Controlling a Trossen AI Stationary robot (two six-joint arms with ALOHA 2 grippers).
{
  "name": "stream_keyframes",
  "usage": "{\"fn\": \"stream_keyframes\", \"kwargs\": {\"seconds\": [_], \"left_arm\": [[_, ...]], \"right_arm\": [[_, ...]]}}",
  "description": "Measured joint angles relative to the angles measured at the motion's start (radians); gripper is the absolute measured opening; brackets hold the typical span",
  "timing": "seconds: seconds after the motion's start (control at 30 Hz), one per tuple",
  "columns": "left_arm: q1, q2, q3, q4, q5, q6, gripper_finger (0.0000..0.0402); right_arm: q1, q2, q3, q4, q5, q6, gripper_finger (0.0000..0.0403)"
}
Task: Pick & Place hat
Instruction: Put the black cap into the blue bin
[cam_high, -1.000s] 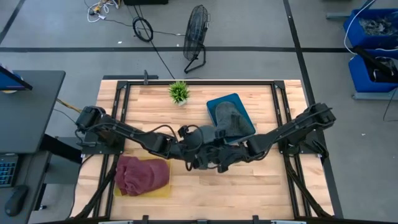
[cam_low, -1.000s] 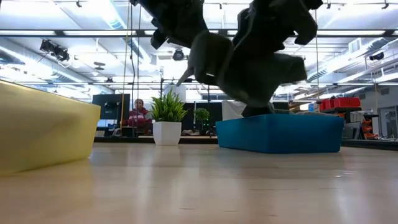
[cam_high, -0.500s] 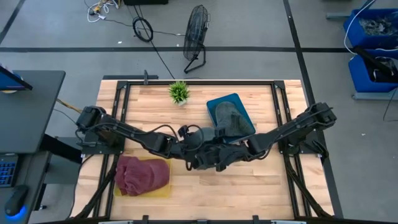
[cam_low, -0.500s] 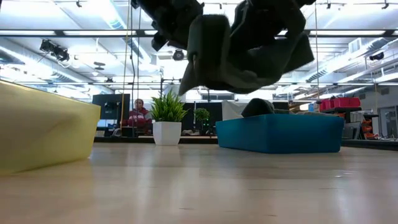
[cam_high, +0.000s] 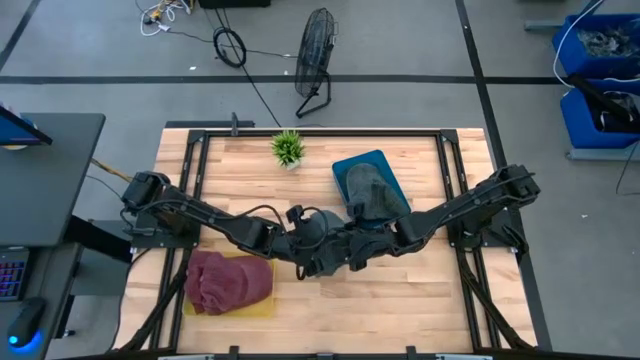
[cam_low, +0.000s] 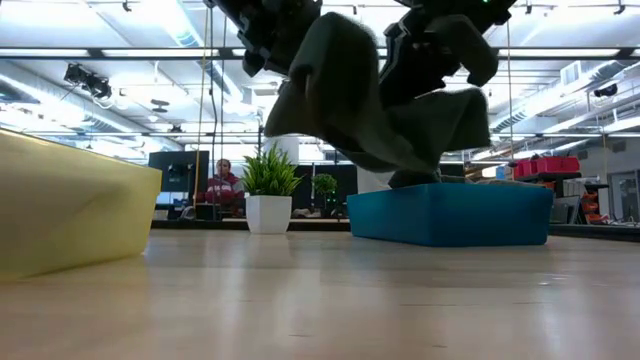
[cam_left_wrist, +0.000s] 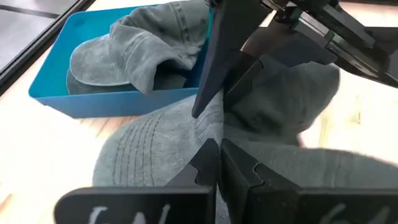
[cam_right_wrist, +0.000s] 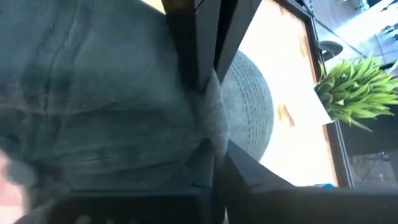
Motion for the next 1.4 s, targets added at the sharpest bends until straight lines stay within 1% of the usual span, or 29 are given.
{"fn": "stream_keyframes", "kwargs": {"seconds": [0.2, 0.27, 0.33, 0.5, 0.6, 0.73, 0.8, 1.0, 1.07, 1.13, 1.17, 1.23, 1.27, 1.4], "left_arm": [[0.004, -0.001, 0.0, 0.0, 0.001, 0.005, 0.0021], [0.008, -0.005, 0.0, -0.012, 0.007, 0.007, 0.003], [0.012, -0.005, 0.001, -0.026, 0.009, 0.009, 0.0042], [0.027, -0.005, 0.001, -0.066, 0.0, -0.004, 0.0081], [0.026, -0.005, 0.0, -0.07, -0.001, -0.009, 0.0101], [0.03, -0.004, 0.0, -0.072, 0.001, -0.011, 0.0111], [0.03, -0.003, 0.0, -0.074, -0.001, -0.012, 0.0112], [0.03, -0.003, -0.001, -0.08, -0.001, -0.014, 0.0111], [0.03, -0.003, -0.001, -0.085, -0.001, -0.031, 0.0111], [0.03, -0.003, -0.002, -0.086, -0.001, -0.041, 0.0111], [0.03, -0.003, -0.002, -0.088, -0.001, -0.047, 0.0111], [0.03, -0.003, -0.002, -0.091, -0.001, -0.05, 0.0111], [0.03, -0.003, -0.002, -0.091, -0.001, -0.049, 0.0111], [0.03, -0.002, -0.002, -0.09, -0.001, -0.049, 0.0111]], "right_arm": [[0.004, 0.0, 0.0, -0.051, 0.001, 0.049, 0.0012], [0.01, 0.003, -0.01, -0.092, 0.017, 0.045, 0.0006], [0.018, 0.004, -0.007, -0.095, 0.046, 0.058, 0.0006], [0.048, -0.031, -0.005, -0.226, 0.204, 0.098, 0.0006], [0.067, -0.093, -0.005, -0.263, 0.342, 0.088, 0.0006], [0.075, -0.186, -0.005, -0.34, 0.514, 0.047, 0.0006], [0.071, -0.235, -0.003, -0.373, 0.565, 0.068, 0.0006], [0.021, -0.324, -0.003, -0.561, 0.543, 0.155, 0.0006], [-0.011, -0.33, -0.003, -0.656, 0.501, 0.199, 0.0006], [-0.044, -0.325, -0.004, -0.744, 0.448, 0.281, 0.0006], [-0.064, -0.322, -0.012, -0.754, 0.433, 0.322, 0.0006], [-0.099, -0.318, -0.057, -0.732, 0.409, 0.353, 0.0006], [-0.115, -0.318, -0.091, -0.702, 0.403, 0.334, 0.0006], [-0.17, -0.318, -0.26, -0.437, 0.389, 0.12, 0.0006]]}}
